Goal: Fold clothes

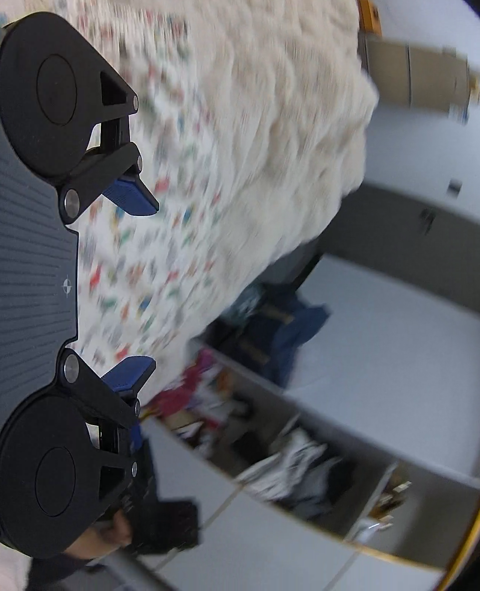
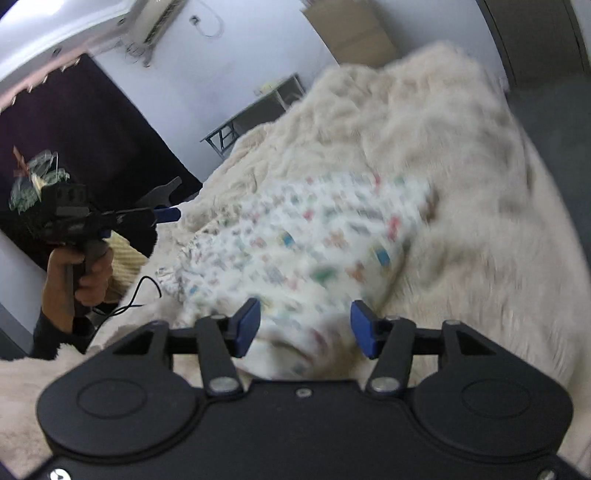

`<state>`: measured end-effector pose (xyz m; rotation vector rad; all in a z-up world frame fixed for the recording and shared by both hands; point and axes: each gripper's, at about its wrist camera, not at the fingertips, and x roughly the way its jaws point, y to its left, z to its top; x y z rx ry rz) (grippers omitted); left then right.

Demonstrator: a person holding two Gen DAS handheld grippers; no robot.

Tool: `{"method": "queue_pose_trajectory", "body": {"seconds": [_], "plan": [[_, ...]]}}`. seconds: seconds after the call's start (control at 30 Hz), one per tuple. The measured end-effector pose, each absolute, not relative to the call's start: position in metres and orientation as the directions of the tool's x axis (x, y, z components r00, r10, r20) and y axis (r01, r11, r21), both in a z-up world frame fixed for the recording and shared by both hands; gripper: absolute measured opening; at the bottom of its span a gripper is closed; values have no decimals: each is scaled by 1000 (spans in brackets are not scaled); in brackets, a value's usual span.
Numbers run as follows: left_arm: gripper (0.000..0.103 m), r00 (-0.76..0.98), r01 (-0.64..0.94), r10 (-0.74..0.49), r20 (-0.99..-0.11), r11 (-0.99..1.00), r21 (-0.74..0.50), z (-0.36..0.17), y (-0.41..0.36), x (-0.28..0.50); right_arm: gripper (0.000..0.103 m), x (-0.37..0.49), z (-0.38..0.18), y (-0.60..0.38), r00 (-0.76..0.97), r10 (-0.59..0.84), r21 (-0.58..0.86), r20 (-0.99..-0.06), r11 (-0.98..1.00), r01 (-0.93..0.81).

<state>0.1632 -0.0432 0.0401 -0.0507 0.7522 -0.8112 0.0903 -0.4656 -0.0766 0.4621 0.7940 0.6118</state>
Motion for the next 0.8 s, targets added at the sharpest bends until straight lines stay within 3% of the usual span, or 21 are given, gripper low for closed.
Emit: {"method": "queue_pose_trajectory", "body": {"seconds": [0.07, 0.1, 0.2, 0.57, 0.6, 0.77, 0.8], "plan": [[79, 424, 656, -666, -614, 693, -299, 31, -63, 164, 41, 92, -88, -472, 519, 688, 626, -508, 709, -326], [79, 418, 658, -663, -621, 693, -296, 27, -68, 166, 21, 90, -90, -474, 508, 699, 628, -504, 700, -340], [79, 395, 663, -661, -638, 686, -299, 14, -80, 165, 9, 80, -82, -464, 518, 682, 564, -516, 726, -393], [79, 428, 651, -634, -644, 710, -267, 5, -80, 160, 5, 24, -37, -396, 513, 547, 162, -661, 772, -615], [79, 438, 654, -631, -640, 713, -255, 7, -81, 158, 0, 19, -35, -392, 499, 546, 140, -673, 757, -639], [79, 458, 731, -616, -641, 671, -122, 21, -101, 130, 0, 6, -21, -399, 458, 567, 116, -685, 705, -700], [79, 455, 747, -616, -644, 657, -101, 22, -105, 126, 9, 10, -18, -410, 480, 566, 136, -670, 730, -670]]}}
